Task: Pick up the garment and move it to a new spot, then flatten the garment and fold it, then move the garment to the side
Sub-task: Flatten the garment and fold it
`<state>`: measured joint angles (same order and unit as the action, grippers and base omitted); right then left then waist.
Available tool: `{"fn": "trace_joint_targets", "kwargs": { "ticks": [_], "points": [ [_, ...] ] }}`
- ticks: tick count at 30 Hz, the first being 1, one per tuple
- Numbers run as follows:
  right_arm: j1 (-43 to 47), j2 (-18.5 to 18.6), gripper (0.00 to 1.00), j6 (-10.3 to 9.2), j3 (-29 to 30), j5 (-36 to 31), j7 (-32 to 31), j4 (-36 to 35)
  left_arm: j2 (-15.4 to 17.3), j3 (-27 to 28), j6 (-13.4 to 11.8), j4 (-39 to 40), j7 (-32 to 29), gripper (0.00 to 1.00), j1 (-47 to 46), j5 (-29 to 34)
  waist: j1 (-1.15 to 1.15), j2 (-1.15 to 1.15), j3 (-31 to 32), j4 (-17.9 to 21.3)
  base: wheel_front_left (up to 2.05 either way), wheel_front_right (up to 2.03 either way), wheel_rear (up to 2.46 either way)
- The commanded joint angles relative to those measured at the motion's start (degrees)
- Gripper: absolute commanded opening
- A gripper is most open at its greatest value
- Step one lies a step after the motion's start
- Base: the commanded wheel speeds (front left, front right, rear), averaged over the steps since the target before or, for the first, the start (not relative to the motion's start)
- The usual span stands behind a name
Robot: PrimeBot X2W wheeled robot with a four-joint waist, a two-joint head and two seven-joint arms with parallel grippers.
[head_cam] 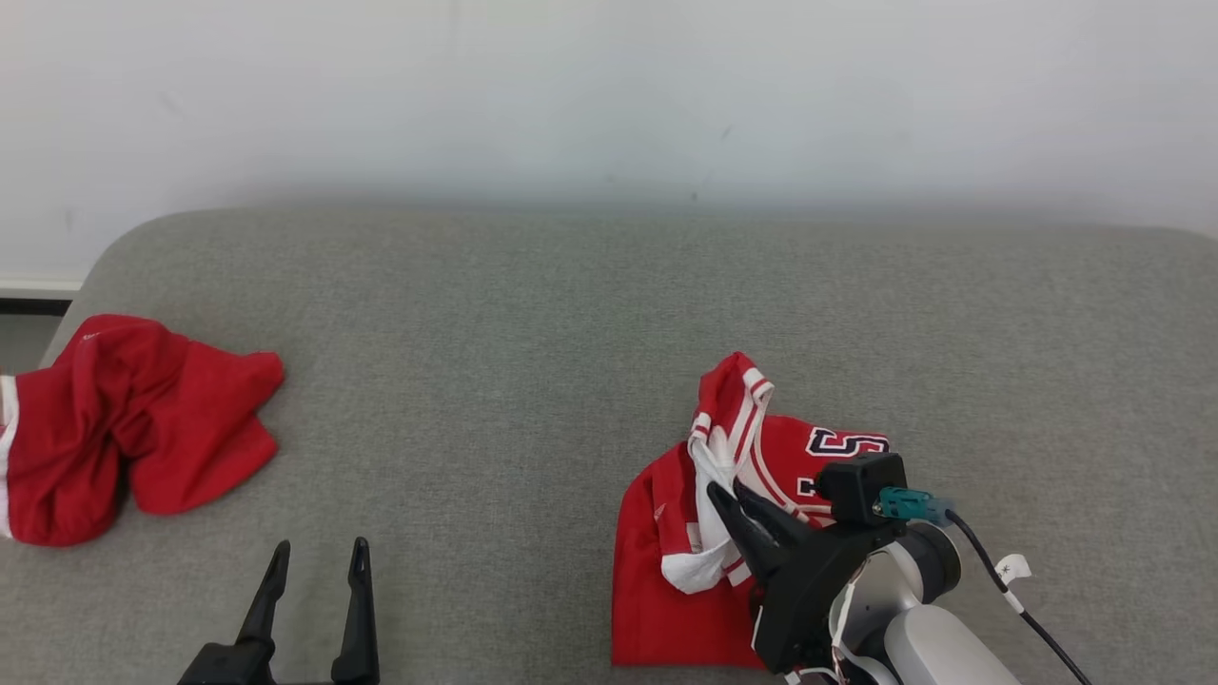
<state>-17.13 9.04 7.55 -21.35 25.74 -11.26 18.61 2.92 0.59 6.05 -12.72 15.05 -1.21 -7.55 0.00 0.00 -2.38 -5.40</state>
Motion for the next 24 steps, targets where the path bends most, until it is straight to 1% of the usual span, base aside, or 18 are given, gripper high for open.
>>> {"fn": "trace_joint_targets", "kwargs": {
  "ticks": [1,5,8,12,17,22,24],
  "points": [
    [-0.63,-0.52,1.0,-0.15,-0.1,0.25,0.97,0.41,-0.05,0.15,-0.12,-0.21,0.17,1.0,-0.21,-0.63,0.0,0.0,-0.17,-0.51,0.0,0.0,0.0],
    [-0.98,0.22,1.0,-0.15,-0.97,0.73,3.84,0.09,-0.06,1.06,-0.21,-0.37,0.17,1.0,0.78,-0.84,0.0,0.0,0.39,0.08,0.0,0.0,0.0],
    [-0.8,1.48,1.0,-0.15,-1.15,1.33,5.93,-2.33,-0.06,1.8,-0.26,-0.3,0.17,1.0,1.43,-0.94,0.0,0.0,0.94,0.8,0.0,0.0,0.0],
    [0.79,3.57,1.0,-0.15,1.19,1.74,7.75,-6.85,-0.05,2.74,-0.25,0.04,0.17,1.0,1.98,-0.77,0.0,0.0,1.46,1.69,0.0,0.0,0.0],
    [4.57,5.7,1.0,-0.15,6.49,1.19,6.68,-11.73,-0.04,3.15,-0.67,1.2,0.17,1.0,2.62,-0.2,0.0,0.0,1.58,2.43,0.0,0.0,0.0],
    [8.34,5.73,1.0,-0.15,9.29,1.35,4.8,-13.59,-0.06,4.29,-0.61,1.65,0.17,1.0,3.05,0.19,0.0,0.0,1.32,2.75,0.0,0.0,0.0],
    [9.28,5.21,1.0,-0.15,9.83,1.41,4.46,-13.85,-0.06,4.6,-0.52,1.8,0.17,1.0,3.06,0.33,0.0,0.0,1.13,2.74,0.0,0.0,0.0]
  ]
}}
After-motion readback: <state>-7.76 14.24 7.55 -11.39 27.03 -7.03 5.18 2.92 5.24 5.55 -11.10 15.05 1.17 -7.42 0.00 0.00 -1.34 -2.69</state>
